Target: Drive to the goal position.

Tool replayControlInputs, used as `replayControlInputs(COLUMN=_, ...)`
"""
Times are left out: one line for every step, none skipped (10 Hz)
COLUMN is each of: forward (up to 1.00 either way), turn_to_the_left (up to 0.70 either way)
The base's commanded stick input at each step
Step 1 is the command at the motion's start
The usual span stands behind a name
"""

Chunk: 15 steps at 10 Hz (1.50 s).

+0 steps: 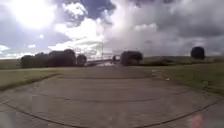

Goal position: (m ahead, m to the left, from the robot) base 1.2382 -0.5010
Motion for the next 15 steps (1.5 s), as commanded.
replayControlInputs(forward=0.7, turn_to_the_left=0.0)
replayControlInputs(forward=0.7, turn_to_the_left=0.0)
replayControlInputs(forward=0.7, turn_to_the_left=0.0)
replayControlInputs(forward=0.7, turn_to_the_left=0.0)
replayControlInputs(forward=0.7, turn_to_the_left=0.0)
replayControlInputs(forward=0.7, turn_to_the_left=0.0)
replayControlInputs(forward=0.7, turn_to_the_left=0.0)
replayControlInputs(forward=0.7, turn_to_the_left=0.0)
replayControlInputs(forward=0.0, turn_to_the_left=0.0)
replayControlInputs(forward=0.0, turn_to_the_left=0.0)
replayControlInputs(forward=0.0, turn_to_the_left=0.0)
replayControlInputs(forward=0.0, turn_to_the_left=0.0)
replayControlInputs(forward=0.0, turn_to_the_left=0.0)
replayControlInputs(forward=0.0, turn_to_the_left=0.0)
replayControlInputs(forward=0.0, turn_to_the_left=0.0)
